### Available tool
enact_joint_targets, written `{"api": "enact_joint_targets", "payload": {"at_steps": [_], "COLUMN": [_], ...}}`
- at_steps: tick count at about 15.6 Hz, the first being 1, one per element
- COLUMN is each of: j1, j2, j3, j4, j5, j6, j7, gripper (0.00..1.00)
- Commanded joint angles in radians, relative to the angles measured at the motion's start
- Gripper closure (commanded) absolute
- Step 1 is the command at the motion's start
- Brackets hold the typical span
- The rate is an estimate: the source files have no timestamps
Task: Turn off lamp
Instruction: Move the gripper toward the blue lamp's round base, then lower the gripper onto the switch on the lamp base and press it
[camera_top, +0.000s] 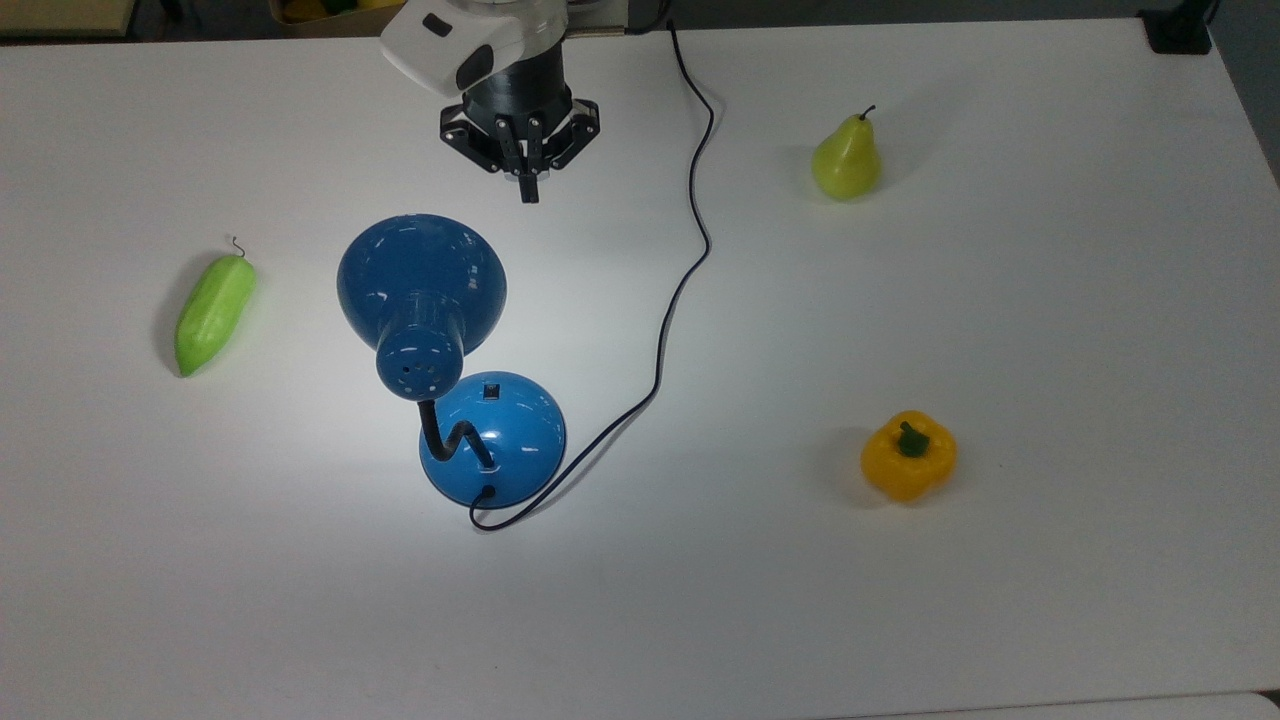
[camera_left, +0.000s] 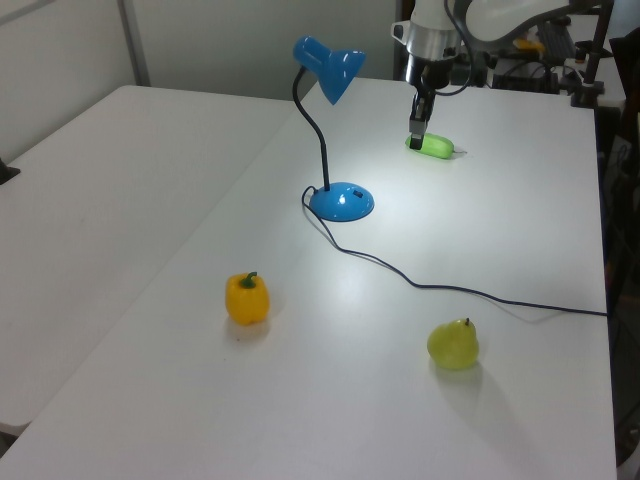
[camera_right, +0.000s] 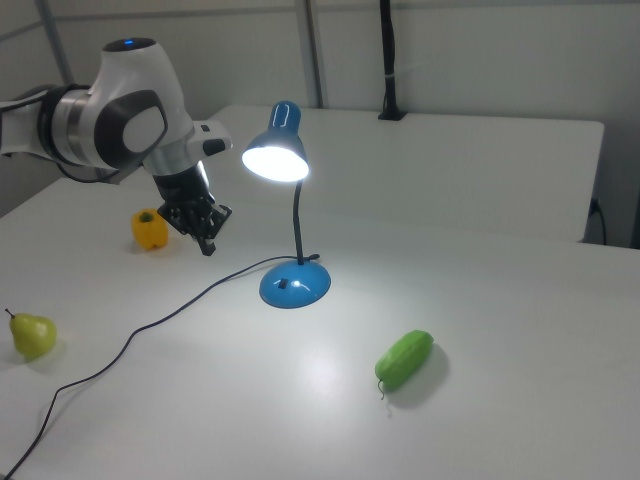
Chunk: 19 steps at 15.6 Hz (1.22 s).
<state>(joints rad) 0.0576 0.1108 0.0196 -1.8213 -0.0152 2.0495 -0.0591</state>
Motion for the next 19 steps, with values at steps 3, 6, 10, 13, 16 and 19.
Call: {"api": "enact_joint_targets", "payload": {"at_steps": [3, 6, 10, 13, 16, 19], "j1": [0.007, -0.001, -0.004, -0.005, -0.015, -0.021], "j2": [0.038, 0.067, 0.113, 0.156, 0.197, 0.234], "j3": [-0.003, -0.003, -0.007, -0.013, -0.017, -0.030], "j4": [-0.052, -0.062, -0.078, -0.081, -0.081, -0.081], "j5": [-0.034, -0.034, -0.034, -0.032, -0.034, -0.034], "j6": [0.200, 0.302, 0.451, 0.532, 0.609, 0.673], "j7": [0.044, 0.044, 0.045, 0.048, 0.048, 0.048], "gripper": [1.00, 1.00, 1.00, 1.00, 1.00, 1.00]}}
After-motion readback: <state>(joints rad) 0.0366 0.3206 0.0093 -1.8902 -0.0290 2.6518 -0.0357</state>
